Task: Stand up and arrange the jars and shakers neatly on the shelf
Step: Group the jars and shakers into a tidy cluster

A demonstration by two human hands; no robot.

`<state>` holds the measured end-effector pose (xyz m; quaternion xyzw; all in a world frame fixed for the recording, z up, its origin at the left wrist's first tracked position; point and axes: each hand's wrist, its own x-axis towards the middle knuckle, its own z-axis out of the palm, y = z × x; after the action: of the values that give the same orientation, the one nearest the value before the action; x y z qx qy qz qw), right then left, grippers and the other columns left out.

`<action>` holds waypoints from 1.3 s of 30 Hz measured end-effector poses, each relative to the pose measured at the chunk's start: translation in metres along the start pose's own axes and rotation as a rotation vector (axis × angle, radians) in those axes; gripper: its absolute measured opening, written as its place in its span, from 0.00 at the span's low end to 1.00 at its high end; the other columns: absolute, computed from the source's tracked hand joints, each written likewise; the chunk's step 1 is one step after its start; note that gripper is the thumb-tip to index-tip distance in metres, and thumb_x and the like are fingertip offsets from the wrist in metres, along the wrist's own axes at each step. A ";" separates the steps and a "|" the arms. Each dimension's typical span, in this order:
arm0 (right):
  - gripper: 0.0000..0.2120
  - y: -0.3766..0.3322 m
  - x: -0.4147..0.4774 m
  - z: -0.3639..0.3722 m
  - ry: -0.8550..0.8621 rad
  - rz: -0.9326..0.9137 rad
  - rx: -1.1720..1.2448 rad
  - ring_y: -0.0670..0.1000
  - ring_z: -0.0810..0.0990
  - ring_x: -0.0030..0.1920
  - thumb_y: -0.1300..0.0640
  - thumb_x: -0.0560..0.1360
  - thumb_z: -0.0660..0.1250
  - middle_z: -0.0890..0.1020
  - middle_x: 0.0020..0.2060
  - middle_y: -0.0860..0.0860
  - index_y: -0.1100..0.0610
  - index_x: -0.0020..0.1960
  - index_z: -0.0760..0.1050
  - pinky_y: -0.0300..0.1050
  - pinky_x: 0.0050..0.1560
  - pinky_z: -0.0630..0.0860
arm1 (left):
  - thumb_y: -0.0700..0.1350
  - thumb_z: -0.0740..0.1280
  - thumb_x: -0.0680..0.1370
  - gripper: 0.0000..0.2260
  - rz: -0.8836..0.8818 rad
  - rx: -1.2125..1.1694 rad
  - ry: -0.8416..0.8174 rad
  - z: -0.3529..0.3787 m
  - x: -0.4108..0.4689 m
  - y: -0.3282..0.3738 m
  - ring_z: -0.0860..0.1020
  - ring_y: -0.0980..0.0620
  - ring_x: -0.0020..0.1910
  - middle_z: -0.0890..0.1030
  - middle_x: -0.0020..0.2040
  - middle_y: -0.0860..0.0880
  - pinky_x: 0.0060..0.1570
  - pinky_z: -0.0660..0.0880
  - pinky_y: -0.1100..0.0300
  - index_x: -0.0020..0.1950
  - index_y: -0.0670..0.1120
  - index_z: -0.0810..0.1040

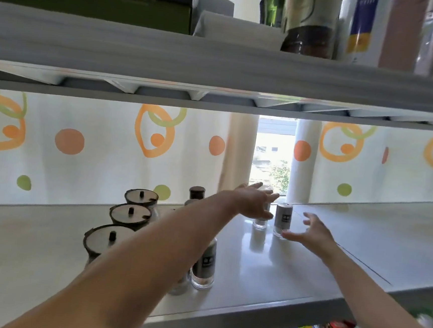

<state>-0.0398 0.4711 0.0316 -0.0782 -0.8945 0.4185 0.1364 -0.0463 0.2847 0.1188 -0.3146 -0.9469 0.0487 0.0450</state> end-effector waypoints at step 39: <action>0.18 -0.098 -0.013 0.024 0.068 -0.246 0.037 0.54 0.80 0.51 0.56 0.65 0.76 0.83 0.48 0.53 0.60 0.53 0.79 0.47 0.55 0.75 | 0.39 0.58 0.79 0.19 -0.037 -0.169 0.155 -0.039 -0.049 -0.020 0.71 0.43 0.67 0.75 0.67 0.41 0.67 0.67 0.51 0.70 0.44 0.71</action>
<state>-0.0376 0.3885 0.0901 0.0206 -0.8843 0.4121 0.2184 -0.0143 0.2420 0.1576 -0.3024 -0.9470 -0.0565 0.0924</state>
